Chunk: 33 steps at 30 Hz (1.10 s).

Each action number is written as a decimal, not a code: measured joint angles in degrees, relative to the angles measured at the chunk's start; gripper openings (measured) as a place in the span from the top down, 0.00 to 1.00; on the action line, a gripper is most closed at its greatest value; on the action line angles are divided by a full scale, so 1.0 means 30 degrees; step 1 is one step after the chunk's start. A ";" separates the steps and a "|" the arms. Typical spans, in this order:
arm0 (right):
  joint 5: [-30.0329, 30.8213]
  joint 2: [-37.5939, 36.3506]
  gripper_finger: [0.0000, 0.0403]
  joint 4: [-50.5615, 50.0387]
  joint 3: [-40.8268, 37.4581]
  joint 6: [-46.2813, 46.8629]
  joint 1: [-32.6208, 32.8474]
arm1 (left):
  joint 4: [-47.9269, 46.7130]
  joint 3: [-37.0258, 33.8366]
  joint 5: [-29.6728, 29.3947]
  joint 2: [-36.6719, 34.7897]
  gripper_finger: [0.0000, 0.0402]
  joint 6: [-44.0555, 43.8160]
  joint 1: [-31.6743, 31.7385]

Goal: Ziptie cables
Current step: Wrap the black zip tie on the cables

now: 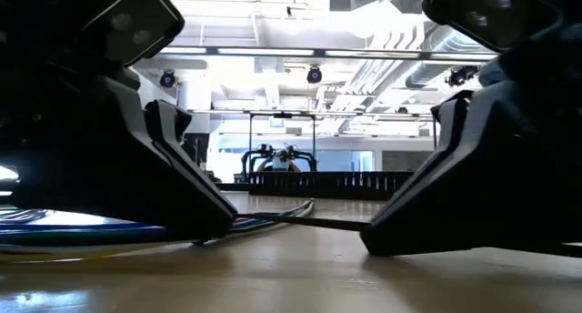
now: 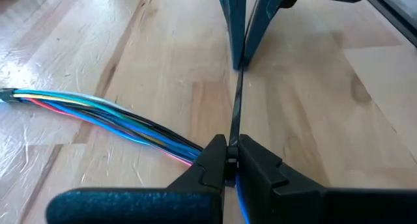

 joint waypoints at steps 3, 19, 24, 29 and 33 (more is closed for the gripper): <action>0.0183 -0.0156 1.00 -0.0294 -0.0007 0.0010 0.0024 | 0.0397 -0.0028 0.0146 0.0014 0.97 0.0142 0.0157; -0.0357 -0.2898 0.78 -0.3026 -0.0058 -0.0107 0.0257 | -0.4887 -0.0028 0.0570 -0.5388 0.62 -0.0231 0.0056; -0.0648 -0.3811 0.59 -0.3124 -0.0058 -0.2930 0.0271 | -0.5298 -0.0034 -0.0140 -0.5504 0.63 -0.1470 -0.0127; -0.0651 -0.5036 0.49 -0.4486 -0.0015 -0.6317 -0.0587 | -0.5325 -0.0137 -0.0758 -0.4603 0.65 -0.3712 -0.0127; -0.1292 -0.5727 0.48 -0.8337 -0.0073 -0.7516 -0.3009 | -0.5312 -0.0137 -0.0731 -0.3825 0.65 -0.4632 0.0065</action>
